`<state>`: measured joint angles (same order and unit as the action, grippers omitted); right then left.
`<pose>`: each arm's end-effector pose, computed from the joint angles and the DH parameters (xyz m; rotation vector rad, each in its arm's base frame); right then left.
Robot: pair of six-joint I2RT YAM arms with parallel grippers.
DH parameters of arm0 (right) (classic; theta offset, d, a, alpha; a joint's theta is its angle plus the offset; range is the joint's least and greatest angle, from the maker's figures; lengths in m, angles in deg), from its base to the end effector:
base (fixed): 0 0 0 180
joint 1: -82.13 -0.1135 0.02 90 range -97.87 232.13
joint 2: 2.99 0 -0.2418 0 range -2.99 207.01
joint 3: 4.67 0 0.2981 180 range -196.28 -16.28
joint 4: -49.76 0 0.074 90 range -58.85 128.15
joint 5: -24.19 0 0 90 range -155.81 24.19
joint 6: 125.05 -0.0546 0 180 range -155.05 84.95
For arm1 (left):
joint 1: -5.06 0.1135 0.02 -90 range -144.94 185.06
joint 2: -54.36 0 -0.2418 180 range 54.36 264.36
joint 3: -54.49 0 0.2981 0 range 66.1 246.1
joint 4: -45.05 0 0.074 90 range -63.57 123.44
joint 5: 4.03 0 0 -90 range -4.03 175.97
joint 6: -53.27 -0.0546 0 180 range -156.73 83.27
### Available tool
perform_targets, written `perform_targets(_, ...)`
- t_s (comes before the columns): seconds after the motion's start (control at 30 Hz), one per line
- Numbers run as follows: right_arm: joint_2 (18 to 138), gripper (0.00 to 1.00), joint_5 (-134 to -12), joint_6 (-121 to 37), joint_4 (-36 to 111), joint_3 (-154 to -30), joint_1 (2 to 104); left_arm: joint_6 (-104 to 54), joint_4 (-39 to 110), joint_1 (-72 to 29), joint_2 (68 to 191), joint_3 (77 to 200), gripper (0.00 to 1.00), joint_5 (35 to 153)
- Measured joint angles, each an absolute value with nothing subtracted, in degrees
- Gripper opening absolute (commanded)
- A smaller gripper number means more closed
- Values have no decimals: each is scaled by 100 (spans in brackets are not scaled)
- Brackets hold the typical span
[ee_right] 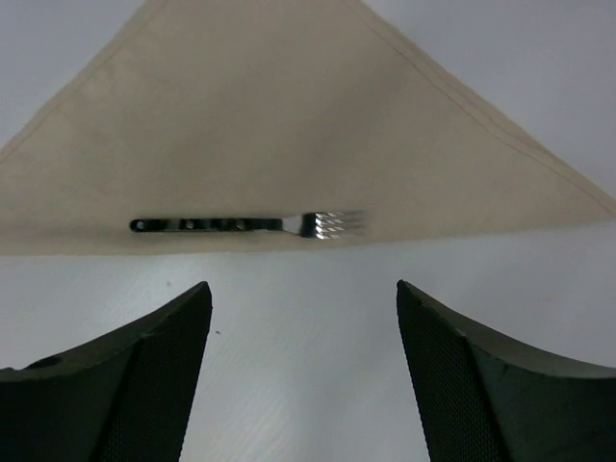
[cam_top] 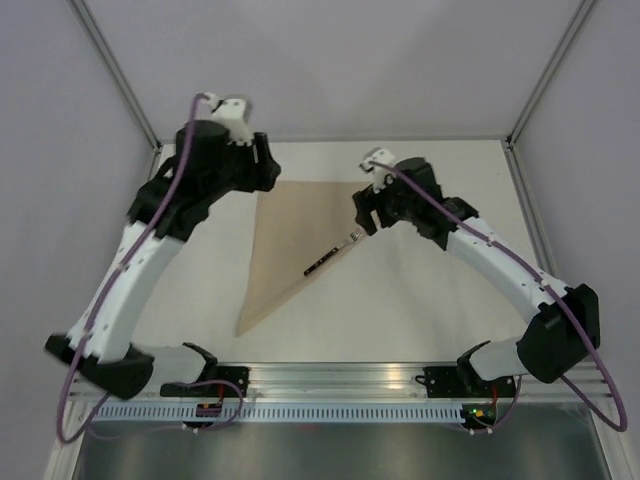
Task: Fold the napkin, place the utensils inside, and roll it up
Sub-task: Fold the napkin at the center of the board.
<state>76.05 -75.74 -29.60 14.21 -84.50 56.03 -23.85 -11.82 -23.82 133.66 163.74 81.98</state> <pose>0.3345 0.1743 0.2821 -0.6917 2.0822 0.3929 0.3065 -0.1647 0.4418 0.2432 2.0468 -0.3837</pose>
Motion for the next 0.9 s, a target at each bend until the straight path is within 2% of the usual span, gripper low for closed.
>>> perform_targets(0.17,8466,76,-7021,-2899,1864,-8794,3439,-1871,-1197,-2533,11150,15917,63,7678)
perform_targets(0.27,9135,70,-6759,-2814,2133,-8925,2317,-1650,-1350,-2529,10420,15756,63,7405)
perform_targets(0.3,9319,65,-6700,-2803,2151,-8984,2094,-1578,-1420,-2529,10254,15679,63,7376)
perform_targets(0.37,9797,61,-6600,-2752,2201,-9185,1638,-1454,-1558,-2529,10031,15489,62,7291)
perform_targets(0.67,11056,60,-6114,-2617,2581,-9722,521,-1141,-2091,-2529,9839,15115,61,7232)
perform_targets(0.9,11577,61,-5830,-2518,2920,-9880,210,-1082,-2093,-2529,9826,15109,61,7195)
